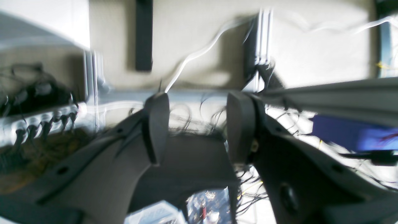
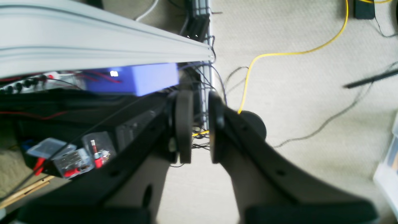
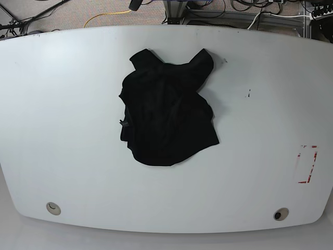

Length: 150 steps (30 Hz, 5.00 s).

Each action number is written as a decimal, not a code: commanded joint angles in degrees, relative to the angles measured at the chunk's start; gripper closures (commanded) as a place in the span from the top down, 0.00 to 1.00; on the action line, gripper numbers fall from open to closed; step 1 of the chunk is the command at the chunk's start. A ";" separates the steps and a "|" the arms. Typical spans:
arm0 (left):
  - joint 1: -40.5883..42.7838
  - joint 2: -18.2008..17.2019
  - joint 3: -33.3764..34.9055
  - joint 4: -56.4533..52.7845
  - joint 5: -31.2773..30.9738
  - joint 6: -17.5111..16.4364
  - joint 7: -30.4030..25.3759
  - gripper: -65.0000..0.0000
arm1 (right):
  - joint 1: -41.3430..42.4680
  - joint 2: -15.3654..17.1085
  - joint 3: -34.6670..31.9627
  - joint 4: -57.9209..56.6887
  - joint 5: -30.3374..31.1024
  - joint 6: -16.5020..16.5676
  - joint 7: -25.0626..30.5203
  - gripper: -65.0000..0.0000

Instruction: Fold the T-shirt properly

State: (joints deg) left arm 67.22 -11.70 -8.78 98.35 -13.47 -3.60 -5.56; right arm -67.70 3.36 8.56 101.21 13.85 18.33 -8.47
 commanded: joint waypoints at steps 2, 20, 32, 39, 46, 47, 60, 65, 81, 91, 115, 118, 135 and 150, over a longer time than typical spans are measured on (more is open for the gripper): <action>2.89 -1.79 0.12 4.38 -2.57 -0.32 -0.55 0.43 | -2.85 -0.15 2.04 6.62 0.53 0.35 0.78 0.12; 0.60 -2.23 -1.47 11.76 -3.36 -0.32 1.04 0.76 | 14.65 -2.26 7.40 13.38 0.44 0.53 0.25 0.18; -3.79 -2.23 -1.47 12.12 -3.80 -0.40 6.05 0.70 | 38.38 -2.17 7.84 13.03 -0.09 11.08 -23.84 0.48; -5.20 -2.14 -1.20 12.12 -3.80 -0.40 6.05 0.70 | 48.84 -0.94 7.66 5.65 0.00 11.17 -31.57 0.48; -8.19 -2.14 -1.11 12.12 -3.62 -0.40 6.05 0.70 | 53.06 -1.11 7.49 -2.00 0.53 11.61 -33.16 0.48; -8.72 -2.14 -1.11 12.12 -3.62 -0.40 6.05 0.70 | 53.15 -1.20 7.49 -2.26 0.53 11.61 -33.16 0.48; -13.29 -2.14 0.12 12.12 -3.36 -0.49 6.05 0.70 | 52.71 -2.96 5.46 -2.97 0.53 14.60 -33.33 0.48; -15.75 -2.23 0.12 12.12 -3.36 -0.49 6.22 0.70 | 55.09 -2.96 5.64 -8.07 0.53 14.95 -33.33 0.47; -27.09 -2.23 5.30 12.03 -3.36 -0.49 18.18 0.70 | 53.68 -2.43 5.73 4.77 -0.09 15.12 -33.24 0.00; -33.42 -2.58 12.07 11.85 -3.27 -0.58 21.43 0.70 | 65.02 5.13 0.54 15.41 0.44 15.21 -37.82 0.00; -42.65 0.50 17.00 5.70 -3.54 -9.37 21.34 0.70 | 98.95 12.51 -7.37 15.32 0.18 19.61 -46.70 0.00; -46.43 1.55 21.04 2.62 -3.36 -9.37 21.34 0.70 | 101.59 13.39 -7.55 15.23 0.18 19.61 -46.70 0.00; -67.70 14.47 31.41 -22.87 -3.71 -9.28 21.25 0.70 | 111.44 14.54 -10.01 15.14 0.00 19.61 -49.95 0.00; -84.23 20.70 31.41 -46.87 -3.71 -9.46 21.17 0.16 | 111.79 15.50 -11.33 15.06 -0.09 19.61 -49.95 0.00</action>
State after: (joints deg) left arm -16.19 8.97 22.63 52.69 -18.00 -13.82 13.65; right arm 41.91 18.37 -3.11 115.57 13.78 38.41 -60.10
